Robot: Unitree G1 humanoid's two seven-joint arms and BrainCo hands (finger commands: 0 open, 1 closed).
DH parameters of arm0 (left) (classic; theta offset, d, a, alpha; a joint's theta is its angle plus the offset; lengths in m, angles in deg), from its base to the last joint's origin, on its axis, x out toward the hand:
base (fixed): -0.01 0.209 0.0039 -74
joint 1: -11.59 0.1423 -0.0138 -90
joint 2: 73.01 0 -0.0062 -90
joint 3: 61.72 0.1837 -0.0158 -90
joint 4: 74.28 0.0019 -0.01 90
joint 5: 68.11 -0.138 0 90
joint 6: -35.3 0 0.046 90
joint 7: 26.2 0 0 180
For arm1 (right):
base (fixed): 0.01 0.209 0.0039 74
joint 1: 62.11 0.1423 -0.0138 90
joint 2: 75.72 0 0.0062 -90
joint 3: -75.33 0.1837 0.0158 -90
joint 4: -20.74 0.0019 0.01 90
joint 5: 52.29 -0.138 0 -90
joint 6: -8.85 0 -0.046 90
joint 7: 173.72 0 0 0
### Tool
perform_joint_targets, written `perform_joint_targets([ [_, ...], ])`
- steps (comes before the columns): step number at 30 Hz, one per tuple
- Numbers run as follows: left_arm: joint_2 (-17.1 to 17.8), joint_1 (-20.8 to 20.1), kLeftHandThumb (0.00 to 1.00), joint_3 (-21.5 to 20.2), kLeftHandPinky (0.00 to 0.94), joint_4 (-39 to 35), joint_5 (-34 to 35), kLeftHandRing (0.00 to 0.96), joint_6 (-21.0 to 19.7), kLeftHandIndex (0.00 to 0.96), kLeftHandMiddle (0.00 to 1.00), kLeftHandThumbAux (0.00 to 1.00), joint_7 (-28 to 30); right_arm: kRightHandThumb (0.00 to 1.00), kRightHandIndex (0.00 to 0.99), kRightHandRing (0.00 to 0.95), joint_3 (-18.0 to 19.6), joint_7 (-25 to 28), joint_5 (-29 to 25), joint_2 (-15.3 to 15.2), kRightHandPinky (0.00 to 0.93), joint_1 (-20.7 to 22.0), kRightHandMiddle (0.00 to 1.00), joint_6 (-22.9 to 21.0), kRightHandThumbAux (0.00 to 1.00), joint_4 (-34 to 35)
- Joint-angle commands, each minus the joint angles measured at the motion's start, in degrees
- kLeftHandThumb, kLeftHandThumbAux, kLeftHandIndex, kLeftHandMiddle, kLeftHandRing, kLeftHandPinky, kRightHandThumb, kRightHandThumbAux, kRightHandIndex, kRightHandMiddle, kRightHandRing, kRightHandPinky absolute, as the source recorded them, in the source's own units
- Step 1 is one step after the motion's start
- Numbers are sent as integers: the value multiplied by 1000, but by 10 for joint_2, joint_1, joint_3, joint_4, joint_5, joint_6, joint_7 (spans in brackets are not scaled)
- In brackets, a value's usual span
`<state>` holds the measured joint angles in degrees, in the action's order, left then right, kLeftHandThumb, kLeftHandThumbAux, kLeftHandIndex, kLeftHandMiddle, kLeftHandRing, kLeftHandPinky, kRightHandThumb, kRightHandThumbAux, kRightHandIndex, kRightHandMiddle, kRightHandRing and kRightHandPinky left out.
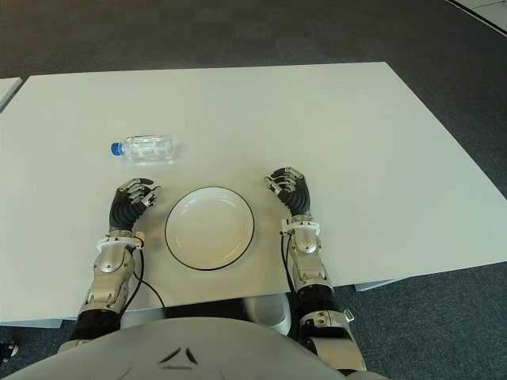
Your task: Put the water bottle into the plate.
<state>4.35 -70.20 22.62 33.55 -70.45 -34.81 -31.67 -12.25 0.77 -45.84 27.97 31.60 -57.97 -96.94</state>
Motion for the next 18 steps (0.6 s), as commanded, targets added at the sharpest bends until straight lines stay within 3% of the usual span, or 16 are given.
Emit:
perform_joint_targets([
  [1,-4,11,706,2,591,-8,4,609,-18,432,616,715,3,702,425,466,-3,2,-4,3,474,-7,475,-20,734,5],
  [10,-10,16,707,-1,564,-22,-4,589,-33,432,602,713,-10,701,425,464,-8,-2,2,2,465,-12,476,-25,735,14],
  [15,3,20,706,11,577,-19,-58,592,12,432,605,714,-37,701,425,464,-10,-4,2,1,468,-13,477,-26,734,15],
  [18,7,25,705,17,581,-36,-91,596,18,432,610,714,-54,702,425,462,-10,-4,1,1,463,-13,477,-27,734,15],
])
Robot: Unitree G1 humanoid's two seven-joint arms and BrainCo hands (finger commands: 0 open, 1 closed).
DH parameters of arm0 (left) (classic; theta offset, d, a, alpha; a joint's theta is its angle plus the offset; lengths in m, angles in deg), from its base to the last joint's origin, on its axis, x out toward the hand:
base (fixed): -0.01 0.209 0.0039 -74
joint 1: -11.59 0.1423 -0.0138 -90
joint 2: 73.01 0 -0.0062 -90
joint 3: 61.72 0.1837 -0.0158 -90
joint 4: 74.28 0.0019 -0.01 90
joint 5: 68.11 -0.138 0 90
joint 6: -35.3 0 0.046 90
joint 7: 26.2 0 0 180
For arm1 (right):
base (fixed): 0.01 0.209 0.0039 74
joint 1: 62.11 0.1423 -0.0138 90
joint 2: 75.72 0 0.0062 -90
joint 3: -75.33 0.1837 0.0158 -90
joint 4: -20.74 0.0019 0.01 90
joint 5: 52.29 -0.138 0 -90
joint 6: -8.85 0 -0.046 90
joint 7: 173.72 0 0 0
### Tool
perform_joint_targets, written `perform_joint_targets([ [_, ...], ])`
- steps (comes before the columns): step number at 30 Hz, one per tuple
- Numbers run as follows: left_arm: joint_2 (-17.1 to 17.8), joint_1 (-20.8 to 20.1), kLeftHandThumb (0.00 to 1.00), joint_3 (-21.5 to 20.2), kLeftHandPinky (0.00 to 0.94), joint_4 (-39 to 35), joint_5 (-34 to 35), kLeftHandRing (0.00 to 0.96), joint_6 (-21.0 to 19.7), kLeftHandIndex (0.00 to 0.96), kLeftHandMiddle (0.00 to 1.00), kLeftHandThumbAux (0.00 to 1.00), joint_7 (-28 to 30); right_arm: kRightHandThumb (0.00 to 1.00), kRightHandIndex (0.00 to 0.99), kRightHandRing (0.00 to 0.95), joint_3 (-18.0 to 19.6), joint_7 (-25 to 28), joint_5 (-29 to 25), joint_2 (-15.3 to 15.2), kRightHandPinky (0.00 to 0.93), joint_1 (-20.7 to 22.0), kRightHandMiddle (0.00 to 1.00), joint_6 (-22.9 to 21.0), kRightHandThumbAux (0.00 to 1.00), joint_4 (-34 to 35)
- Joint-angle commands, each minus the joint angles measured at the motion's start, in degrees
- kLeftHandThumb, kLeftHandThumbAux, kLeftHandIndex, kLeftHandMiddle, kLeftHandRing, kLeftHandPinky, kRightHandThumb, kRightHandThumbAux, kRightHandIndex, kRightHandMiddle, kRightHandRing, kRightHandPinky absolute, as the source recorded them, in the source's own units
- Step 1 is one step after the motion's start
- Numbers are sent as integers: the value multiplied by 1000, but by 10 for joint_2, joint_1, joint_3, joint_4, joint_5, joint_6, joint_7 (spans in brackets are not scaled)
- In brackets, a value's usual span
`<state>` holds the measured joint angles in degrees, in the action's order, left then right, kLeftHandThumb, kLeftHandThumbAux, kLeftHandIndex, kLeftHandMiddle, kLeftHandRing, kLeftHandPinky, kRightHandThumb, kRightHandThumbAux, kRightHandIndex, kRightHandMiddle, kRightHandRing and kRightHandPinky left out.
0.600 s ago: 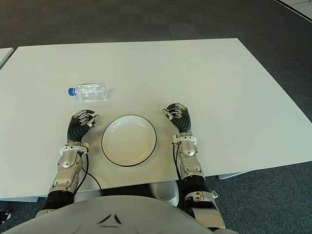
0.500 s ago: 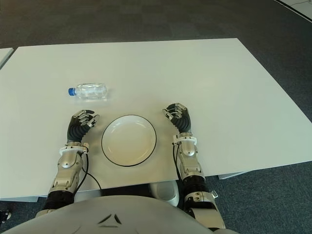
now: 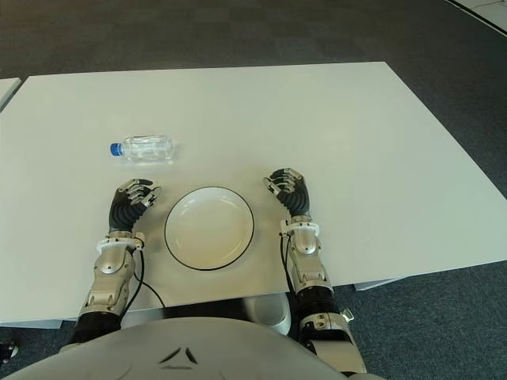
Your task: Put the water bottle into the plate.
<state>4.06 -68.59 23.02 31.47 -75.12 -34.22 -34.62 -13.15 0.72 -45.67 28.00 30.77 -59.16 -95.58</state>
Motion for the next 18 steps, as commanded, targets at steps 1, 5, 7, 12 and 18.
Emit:
perform_joint_targets([
  [1,7,19,705,22,582,-64,-89,598,-6,432,611,715,-44,702,425,462,-1,-3,-1,1,464,-4,477,-16,734,0],
  [5,12,32,707,39,617,-144,-199,624,-39,431,635,716,-99,703,424,466,-1,0,-5,3,470,-4,478,-16,734,-1],
  [7,26,24,707,43,635,-147,-252,641,-48,430,649,716,-128,703,424,467,-1,1,-7,4,472,-3,480,-16,734,0],
  [12,62,-15,708,43,658,-147,-313,664,-74,429,665,716,-147,704,425,471,-1,0,-6,4,475,-1,484,-15,734,-4],
  [18,121,-65,709,52,502,-131,-373,517,-97,426,527,712,-149,706,425,469,-3,-6,-1,5,470,1,484,-18,734,-6],
])
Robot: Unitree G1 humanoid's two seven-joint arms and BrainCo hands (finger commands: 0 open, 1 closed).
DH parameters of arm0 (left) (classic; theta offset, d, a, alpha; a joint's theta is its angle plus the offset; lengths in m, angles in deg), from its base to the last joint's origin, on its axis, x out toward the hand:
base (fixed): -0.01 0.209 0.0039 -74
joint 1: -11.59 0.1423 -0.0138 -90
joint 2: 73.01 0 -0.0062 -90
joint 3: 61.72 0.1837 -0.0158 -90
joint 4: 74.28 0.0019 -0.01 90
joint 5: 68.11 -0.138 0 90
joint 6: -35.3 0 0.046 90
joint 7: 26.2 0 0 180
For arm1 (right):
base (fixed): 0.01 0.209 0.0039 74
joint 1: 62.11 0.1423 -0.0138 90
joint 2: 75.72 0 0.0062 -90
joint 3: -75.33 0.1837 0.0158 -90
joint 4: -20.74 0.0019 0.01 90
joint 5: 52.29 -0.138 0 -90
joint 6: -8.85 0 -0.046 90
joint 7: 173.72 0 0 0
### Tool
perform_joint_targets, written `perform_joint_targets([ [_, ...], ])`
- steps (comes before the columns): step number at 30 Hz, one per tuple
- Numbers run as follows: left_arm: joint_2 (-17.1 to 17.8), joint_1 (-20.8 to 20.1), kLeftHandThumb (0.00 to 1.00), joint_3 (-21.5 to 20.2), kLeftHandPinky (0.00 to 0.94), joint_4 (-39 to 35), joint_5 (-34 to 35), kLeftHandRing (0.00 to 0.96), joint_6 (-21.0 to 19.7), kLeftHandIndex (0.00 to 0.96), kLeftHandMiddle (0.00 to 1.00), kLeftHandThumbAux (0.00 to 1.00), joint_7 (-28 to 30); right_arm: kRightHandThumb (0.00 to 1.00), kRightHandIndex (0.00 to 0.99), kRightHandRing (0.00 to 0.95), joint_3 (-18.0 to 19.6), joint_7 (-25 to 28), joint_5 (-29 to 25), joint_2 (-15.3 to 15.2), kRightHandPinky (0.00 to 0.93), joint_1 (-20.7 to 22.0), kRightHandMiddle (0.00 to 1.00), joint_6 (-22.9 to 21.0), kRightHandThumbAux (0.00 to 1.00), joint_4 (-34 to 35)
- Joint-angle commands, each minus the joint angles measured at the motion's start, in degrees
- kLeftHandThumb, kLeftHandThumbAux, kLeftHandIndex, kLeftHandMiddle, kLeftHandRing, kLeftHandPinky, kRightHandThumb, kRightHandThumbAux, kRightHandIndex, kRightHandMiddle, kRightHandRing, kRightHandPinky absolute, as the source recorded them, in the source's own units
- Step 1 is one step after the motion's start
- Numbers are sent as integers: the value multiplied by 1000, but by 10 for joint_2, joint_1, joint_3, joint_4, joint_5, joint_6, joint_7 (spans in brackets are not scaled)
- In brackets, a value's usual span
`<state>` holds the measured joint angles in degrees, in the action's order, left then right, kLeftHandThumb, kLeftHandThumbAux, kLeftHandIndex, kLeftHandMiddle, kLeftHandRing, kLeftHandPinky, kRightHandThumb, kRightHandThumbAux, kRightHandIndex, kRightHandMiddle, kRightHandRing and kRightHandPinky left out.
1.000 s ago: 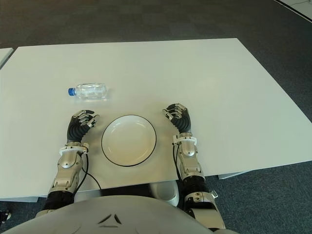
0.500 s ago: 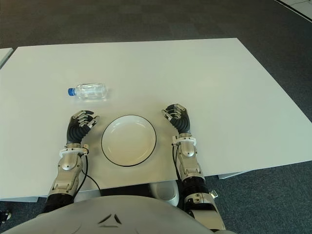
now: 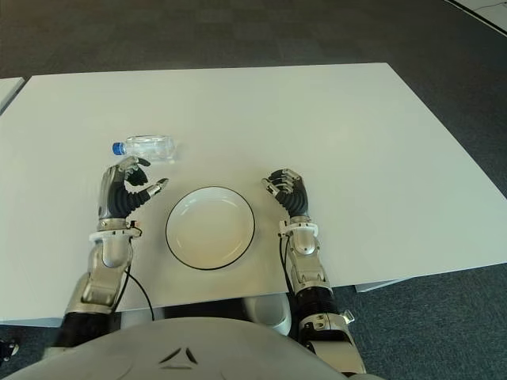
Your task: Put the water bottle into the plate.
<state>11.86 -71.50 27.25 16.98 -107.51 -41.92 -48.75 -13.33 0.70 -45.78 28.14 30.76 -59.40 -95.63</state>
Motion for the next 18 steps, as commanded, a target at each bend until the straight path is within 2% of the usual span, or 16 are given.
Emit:
perform_joint_targets([
  [1,49,-40,709,13,471,15,-56,483,-25,425,495,712,-8,706,425,469,-2,-6,1,3,470,1,483,-16,734,-5],
  [3,60,-47,708,18,381,19,-67,393,-33,423,412,710,-7,706,424,468,-3,-8,2,4,470,1,482,-17,734,-5],
  [5,74,-68,709,22,329,45,-74,341,-39,421,357,706,-12,706,424,468,-3,-9,3,4,469,1,482,-17,734,-5],
  [8,101,-138,709,30,267,145,-79,277,-37,415,289,702,-36,706,424,468,-4,-12,4,4,467,1,482,-16,734,-6],
  [9,106,-151,694,34,238,161,-81,240,-40,327,251,633,-41,706,425,468,-4,-12,4,3,467,1,482,-15,734,-6],
  [12,114,-170,678,42,193,180,-83,184,-44,210,192,541,-51,706,425,468,-5,-13,4,3,467,2,483,-15,734,-8],
  [18,126,-224,686,63,117,216,-79,93,-58,99,102,443,-57,705,426,467,-5,-14,3,2,471,4,484,-14,733,-9],
])
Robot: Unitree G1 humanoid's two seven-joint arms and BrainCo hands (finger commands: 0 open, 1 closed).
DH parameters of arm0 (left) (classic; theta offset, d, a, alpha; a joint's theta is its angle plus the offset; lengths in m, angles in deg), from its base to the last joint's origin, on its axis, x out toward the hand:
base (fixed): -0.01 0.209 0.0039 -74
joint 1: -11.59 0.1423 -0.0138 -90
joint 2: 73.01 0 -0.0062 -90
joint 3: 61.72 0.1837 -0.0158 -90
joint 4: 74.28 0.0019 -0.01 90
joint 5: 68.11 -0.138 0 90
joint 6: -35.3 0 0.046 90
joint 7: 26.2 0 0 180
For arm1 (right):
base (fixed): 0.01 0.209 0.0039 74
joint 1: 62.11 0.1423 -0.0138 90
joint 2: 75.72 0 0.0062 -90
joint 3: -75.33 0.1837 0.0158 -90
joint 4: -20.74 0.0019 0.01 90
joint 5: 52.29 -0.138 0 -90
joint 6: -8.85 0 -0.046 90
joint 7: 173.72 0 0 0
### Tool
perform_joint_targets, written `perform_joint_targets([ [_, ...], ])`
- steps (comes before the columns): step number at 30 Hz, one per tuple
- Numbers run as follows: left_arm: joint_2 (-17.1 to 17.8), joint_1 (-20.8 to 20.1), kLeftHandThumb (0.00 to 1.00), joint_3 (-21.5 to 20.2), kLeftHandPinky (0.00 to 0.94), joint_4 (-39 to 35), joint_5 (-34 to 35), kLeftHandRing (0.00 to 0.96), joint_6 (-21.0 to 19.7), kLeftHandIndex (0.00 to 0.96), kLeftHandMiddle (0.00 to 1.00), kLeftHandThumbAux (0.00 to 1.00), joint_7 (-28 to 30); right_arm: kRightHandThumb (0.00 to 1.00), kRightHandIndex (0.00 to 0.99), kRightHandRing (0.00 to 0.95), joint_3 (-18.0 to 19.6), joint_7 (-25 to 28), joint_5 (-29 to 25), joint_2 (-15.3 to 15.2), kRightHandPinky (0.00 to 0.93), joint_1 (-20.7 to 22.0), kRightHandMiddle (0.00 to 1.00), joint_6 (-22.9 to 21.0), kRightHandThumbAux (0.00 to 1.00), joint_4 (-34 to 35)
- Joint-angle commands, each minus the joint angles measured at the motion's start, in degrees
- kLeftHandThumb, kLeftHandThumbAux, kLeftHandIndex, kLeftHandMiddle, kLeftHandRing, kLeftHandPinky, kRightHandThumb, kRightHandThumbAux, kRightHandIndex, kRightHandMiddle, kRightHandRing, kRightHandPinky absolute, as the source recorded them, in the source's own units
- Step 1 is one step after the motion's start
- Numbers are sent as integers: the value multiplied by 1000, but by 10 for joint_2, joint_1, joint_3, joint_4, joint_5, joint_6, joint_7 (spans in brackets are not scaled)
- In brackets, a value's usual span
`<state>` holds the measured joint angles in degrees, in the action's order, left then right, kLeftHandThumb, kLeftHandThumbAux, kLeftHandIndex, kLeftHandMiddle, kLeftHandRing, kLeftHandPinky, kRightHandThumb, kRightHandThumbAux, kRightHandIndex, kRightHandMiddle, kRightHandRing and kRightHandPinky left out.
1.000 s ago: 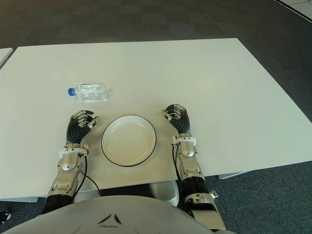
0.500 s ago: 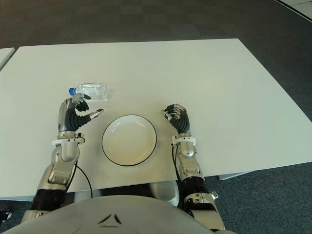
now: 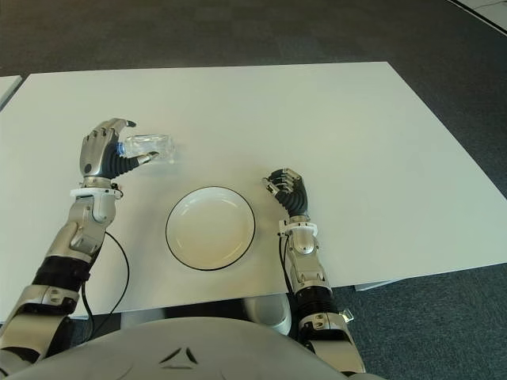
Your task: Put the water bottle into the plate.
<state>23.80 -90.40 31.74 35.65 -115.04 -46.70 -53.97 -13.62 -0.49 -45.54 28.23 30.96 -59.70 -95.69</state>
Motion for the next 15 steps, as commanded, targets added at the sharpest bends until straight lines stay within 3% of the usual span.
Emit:
perform_joint_targets([
  [1,8,-44,686,20,103,35,-2,81,-11,89,91,433,-4,706,426,468,-2,-2,1,1,472,2,484,-11,733,-8],
  [9,31,-112,655,44,5,118,8,5,-8,10,6,326,10,706,426,473,-2,-1,-1,2,475,2,487,-4,733,-10],
  [12,51,-175,631,71,1,220,-5,1,-9,3,2,268,22,706,426,475,-1,-1,-2,3,480,2,487,0,733,-10],
  [15,59,-204,616,90,0,271,-7,0,-6,1,0,236,23,706,426,475,-2,-2,-2,3,481,2,487,1,732,-10],
])
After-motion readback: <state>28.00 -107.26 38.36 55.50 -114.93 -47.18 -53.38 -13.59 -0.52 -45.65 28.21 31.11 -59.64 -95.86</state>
